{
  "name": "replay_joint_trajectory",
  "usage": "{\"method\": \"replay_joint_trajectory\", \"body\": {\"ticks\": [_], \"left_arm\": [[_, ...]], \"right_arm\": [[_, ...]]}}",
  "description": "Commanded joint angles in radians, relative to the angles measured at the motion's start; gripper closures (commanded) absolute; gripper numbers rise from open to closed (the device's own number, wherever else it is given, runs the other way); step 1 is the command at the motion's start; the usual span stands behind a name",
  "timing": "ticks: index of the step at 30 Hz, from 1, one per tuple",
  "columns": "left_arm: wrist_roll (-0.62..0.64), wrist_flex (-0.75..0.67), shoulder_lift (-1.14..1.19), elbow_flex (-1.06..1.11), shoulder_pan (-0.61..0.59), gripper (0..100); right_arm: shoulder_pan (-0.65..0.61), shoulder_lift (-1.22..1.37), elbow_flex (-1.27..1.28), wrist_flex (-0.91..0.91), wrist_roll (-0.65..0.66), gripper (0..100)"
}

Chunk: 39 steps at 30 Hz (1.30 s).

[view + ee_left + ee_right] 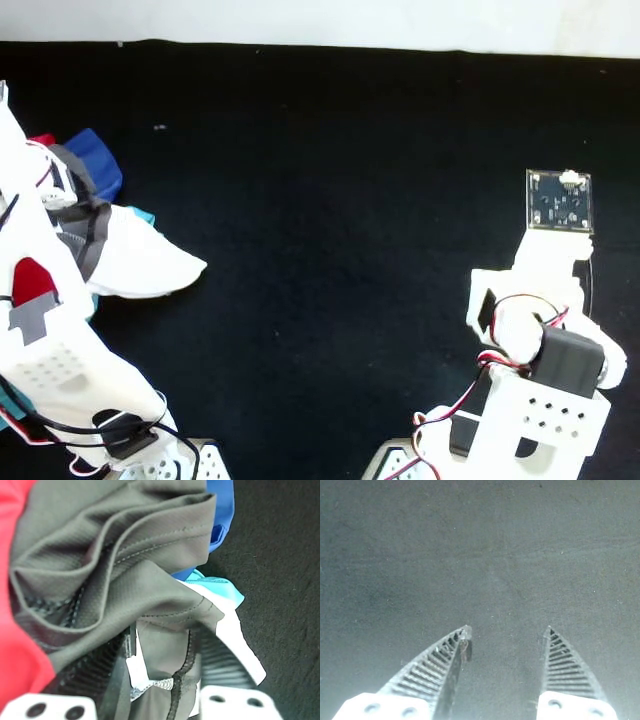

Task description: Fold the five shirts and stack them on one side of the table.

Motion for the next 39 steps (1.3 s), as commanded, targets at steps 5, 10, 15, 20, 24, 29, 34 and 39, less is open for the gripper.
{"method": "replay_joint_trajectory", "body": {"ticks": [5, 10, 15, 20, 24, 29, 34, 39], "left_arm": [[-0.005, 0.043, -0.024, -0.025, 0.024, 99], [-0.005, 0.186, -0.084, -0.143, 0.139, 99], [-0.005, 0.333, -0.196, -0.332, 0.334, 99], [-0.006, 0.348, -0.323, -0.475, 0.542, 99], [-0.008, 0.310, -0.381, -0.573, 0.700, 99], [-0.009, 0.178, -0.409, -0.705, 0.874, 99], [-0.011, 0.000, -0.404, -0.773, 1.032, 99], [-0.011, -0.123, -0.401, -0.768, 1.147, 99]], "right_arm": [[-0.012, 0.004, -0.001, 0.004, 0.002, 77.1], [-0.012, 0.002, 0.001, 0.004, 0.000, 77.1], [-0.005, -0.002, 0.002, 0.007, 0.000, 77.1], [-0.005, -0.002, 0.002, 0.007, -0.002, 77.1], [-0.005, -0.002, 0.002, 0.007, -0.002, 77.1], [-0.005, -0.002, 0.002, 0.007, -0.002, 77.1], [-0.005, -0.002, 0.002, 0.007, -0.005, 77.1], [-0.005, -0.002, 0.004, 0.007, -0.006, 77.1]]}}
